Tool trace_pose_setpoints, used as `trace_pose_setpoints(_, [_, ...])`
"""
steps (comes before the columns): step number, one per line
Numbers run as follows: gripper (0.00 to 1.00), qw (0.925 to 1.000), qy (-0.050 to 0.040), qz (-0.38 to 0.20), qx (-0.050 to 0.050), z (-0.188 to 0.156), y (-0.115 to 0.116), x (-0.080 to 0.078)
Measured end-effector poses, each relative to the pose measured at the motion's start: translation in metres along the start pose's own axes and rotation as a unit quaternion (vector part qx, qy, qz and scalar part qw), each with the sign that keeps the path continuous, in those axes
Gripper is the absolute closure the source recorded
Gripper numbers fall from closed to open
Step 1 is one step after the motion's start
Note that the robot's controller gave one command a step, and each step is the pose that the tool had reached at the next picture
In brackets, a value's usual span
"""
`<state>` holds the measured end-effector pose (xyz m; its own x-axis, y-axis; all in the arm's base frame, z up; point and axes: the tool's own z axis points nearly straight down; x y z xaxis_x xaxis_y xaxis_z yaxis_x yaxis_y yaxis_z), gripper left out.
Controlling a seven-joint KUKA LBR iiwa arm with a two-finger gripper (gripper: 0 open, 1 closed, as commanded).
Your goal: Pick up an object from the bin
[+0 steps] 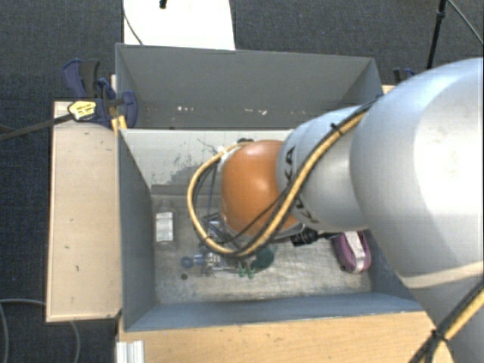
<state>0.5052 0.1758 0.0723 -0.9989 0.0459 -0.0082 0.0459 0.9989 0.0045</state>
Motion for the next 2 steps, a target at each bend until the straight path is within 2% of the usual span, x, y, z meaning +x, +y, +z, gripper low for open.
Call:
trace_pose_setpoints(1, [1.00, 0.9798, 0.0021, -0.200, 0.000, 0.002, 0.034, -0.003])
trace_pose_setpoints(2, [1.00, 0.9821, -0.0001, -0.188, 0.000, -0.190, 0.042, -0.007])
